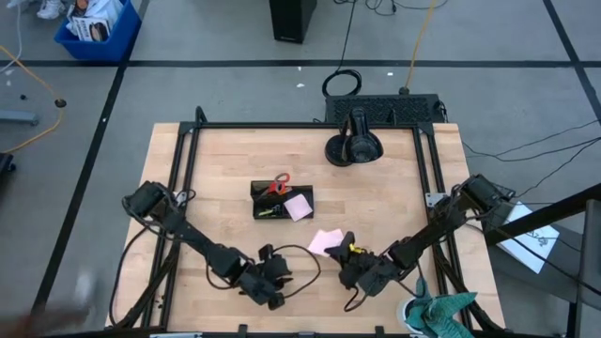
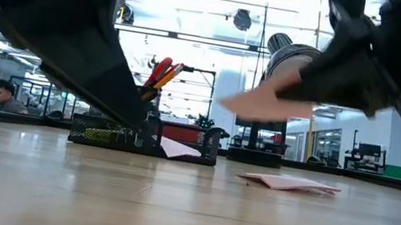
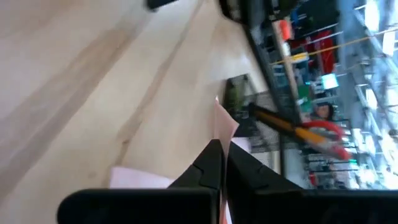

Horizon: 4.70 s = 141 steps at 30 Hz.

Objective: Pick and place office supplies into organizer
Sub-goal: Put the pink sticky notes into the black desk organizer

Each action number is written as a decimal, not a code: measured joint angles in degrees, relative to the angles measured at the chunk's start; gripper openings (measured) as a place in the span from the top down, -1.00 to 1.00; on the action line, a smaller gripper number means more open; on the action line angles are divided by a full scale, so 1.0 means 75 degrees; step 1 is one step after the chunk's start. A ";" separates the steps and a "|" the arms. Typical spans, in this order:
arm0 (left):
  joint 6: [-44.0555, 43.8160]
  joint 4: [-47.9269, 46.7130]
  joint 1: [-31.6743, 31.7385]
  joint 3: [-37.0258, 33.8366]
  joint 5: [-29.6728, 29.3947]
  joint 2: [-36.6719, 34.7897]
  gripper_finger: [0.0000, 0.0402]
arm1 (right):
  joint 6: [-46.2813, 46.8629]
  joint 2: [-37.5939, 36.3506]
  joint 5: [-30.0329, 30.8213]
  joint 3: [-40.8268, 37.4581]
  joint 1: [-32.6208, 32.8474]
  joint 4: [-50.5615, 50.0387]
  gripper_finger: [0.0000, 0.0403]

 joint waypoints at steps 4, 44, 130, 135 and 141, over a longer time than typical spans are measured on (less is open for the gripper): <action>-0.0146 -0.0096 -0.0041 0.0000 -0.0073 0.0031 0.58 | -0.0370 -0.0010 0.0176 0.0206 -0.0035 0.0039 1.00; 0.0868 -0.0239 -0.0685 0.0012 -0.0941 -0.0727 0.58 | -0.1268 0.0808 -0.2720 0.0827 -0.4252 0.0899 1.00; 0.1037 -0.0238 -0.0685 0.0009 -0.1064 -0.0715 0.58 | -0.0289 0.0238 -0.5487 0.0821 -0.4721 -0.0502 1.00; 0.1039 -0.0236 -0.0685 0.0009 -0.1069 -0.0715 0.58 | -0.0294 0.0238 -0.5459 0.1024 -0.4807 -0.0446 1.00; 0.1014 -0.0230 -0.0685 0.0009 -0.1070 -0.0715 0.58 | -0.0137 0.0302 -0.5900 0.1587 -0.4974 -0.1048 1.00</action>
